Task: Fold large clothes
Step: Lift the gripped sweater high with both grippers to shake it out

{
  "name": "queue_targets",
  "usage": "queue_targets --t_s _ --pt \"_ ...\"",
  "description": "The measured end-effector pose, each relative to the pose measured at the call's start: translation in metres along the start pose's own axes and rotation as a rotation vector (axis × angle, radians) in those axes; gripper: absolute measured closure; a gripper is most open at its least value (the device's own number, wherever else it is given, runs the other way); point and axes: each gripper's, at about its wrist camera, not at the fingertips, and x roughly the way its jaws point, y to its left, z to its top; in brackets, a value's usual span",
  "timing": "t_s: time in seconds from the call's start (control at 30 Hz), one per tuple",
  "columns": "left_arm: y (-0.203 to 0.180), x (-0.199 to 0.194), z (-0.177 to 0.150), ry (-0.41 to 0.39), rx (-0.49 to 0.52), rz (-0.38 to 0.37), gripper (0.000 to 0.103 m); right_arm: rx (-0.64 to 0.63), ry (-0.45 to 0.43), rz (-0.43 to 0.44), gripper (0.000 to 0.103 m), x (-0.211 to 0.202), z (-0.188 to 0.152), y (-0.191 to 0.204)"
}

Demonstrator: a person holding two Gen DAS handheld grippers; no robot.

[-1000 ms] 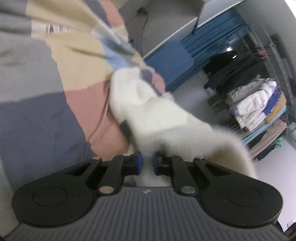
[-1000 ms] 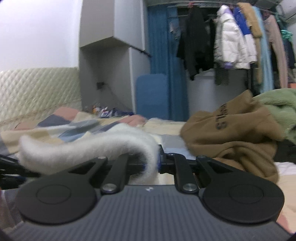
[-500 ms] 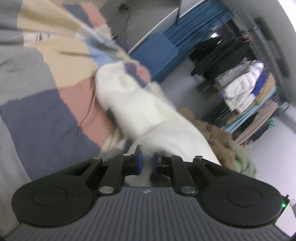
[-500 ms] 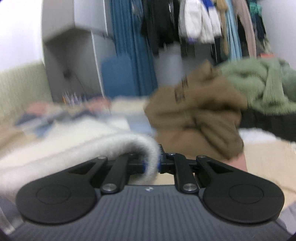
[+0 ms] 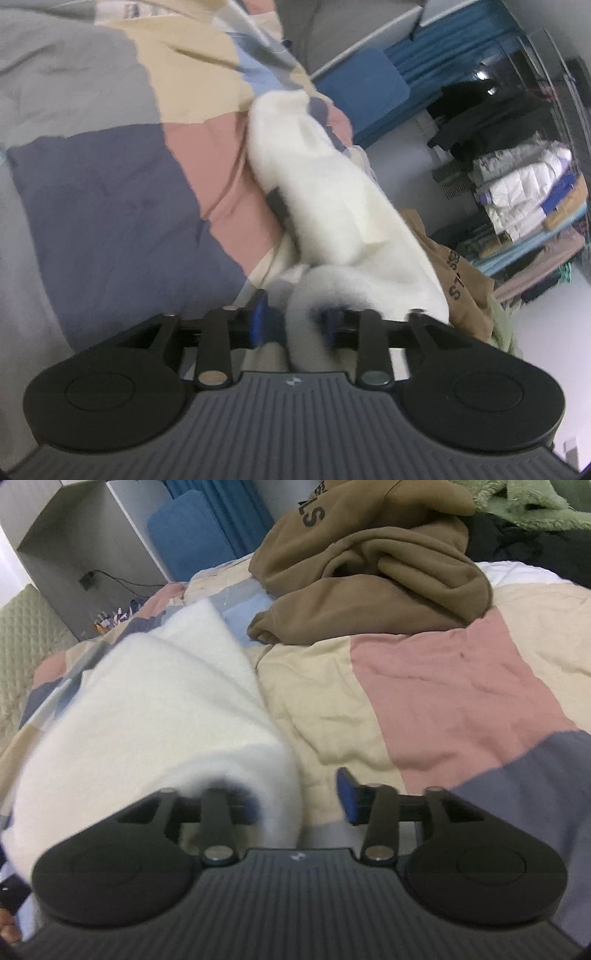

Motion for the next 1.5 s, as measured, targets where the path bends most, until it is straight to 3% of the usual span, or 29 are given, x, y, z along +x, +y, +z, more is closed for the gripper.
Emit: queue_targets --t_s 0.03,0.27,0.47,0.6,0.77,1.1,1.3,1.5 --pt "0.001 -0.002 -0.002 0.0 -0.024 0.01 0.05 0.014 0.001 0.011 0.044 -0.004 0.001 -0.004" --pt "0.01 -0.009 -0.003 0.025 -0.126 -0.012 0.043 0.193 0.078 0.21 0.02 -0.032 -0.026 -0.02" --pt "0.01 -0.029 -0.006 0.018 -0.163 -0.002 0.038 0.3 0.147 0.383 0.018 -0.026 -0.041 -0.02" --pt "0.016 -0.048 -0.008 -0.001 -0.229 -0.046 0.037 0.342 0.16 0.493 0.018 -0.014 -0.041 -0.01" --pt "0.03 -0.073 -0.017 -0.024 -0.353 -0.17 0.036 0.405 0.13 0.54 0.015 -0.011 -0.043 -0.009" --pt "0.021 -0.061 -0.021 0.027 -0.342 -0.305 0.036 0.438 0.212 0.564 0.015 0.023 -0.046 0.002" --pt "0.007 -0.04 -0.028 0.106 -0.276 -0.342 0.036 0.407 0.106 0.636 0.015 0.016 -0.023 0.007" --pt "-0.008 -0.002 -0.038 0.195 -0.221 -0.38 0.036 0.465 -0.04 0.754 0.015 -0.01 -0.009 -0.011"
